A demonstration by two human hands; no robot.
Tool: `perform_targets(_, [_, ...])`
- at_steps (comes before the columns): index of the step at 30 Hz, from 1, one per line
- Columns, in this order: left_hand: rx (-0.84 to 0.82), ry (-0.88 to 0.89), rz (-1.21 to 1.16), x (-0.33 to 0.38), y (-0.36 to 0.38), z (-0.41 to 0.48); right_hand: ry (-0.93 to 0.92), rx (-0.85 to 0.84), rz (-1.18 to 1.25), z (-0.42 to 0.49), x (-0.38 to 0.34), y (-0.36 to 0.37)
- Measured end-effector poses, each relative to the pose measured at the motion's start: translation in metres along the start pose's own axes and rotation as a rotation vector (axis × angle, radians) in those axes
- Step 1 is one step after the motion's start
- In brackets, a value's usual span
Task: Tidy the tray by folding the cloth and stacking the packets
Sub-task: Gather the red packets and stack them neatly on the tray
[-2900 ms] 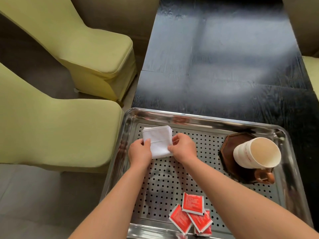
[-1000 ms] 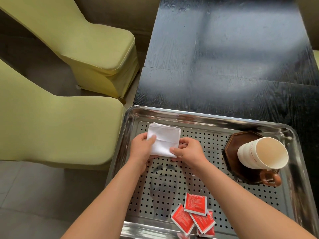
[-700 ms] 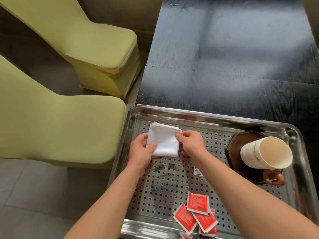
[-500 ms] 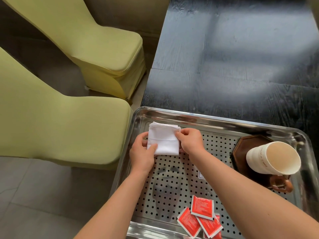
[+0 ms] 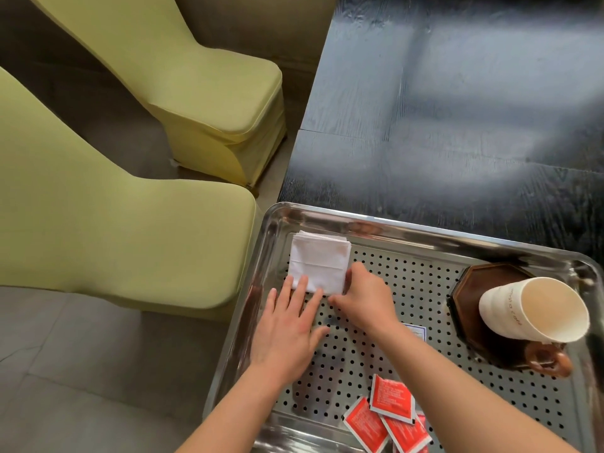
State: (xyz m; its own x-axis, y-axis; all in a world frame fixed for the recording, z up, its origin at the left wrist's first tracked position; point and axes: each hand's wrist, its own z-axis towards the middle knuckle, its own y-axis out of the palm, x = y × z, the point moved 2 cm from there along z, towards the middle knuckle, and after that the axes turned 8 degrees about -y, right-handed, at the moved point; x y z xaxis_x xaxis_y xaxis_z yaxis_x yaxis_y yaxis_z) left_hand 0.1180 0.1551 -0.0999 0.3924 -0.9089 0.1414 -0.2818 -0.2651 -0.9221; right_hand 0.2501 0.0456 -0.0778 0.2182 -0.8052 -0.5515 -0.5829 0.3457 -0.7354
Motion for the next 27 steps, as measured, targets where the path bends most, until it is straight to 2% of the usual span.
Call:
perform_targets(2, [-0.01, -0.023, 0.0, 0.001, -0.003, -0.001, 0.086, -0.048, 0.12, 0.004, -0.001, -0.004])
perform_targets(5, [0.058, -0.093, 0.016, -0.002, -0.013, -0.007, 0.191, -0.002, 0.323, 0.01, 0.0, -0.008])
perform_targets(9, [0.171, -0.205, 0.031, -0.02, -0.025, -0.019, 0.162, 0.058, 0.225, 0.019, -0.005, -0.007])
perform_targets(15, [0.145, -0.233, -0.012, -0.03, -0.024, -0.02, 0.125, 0.039, 0.172, 0.03, -0.023, -0.004])
perform_targets(23, [0.13, -0.214, 0.003, -0.031, -0.023, -0.021, 0.096, 0.017, 0.201, 0.033, -0.027, 0.003])
perform_targets(27, [0.128, -0.208, 0.003, -0.032, -0.024, -0.022, 0.076, 0.002, 0.315, 0.031, -0.026, 0.007])
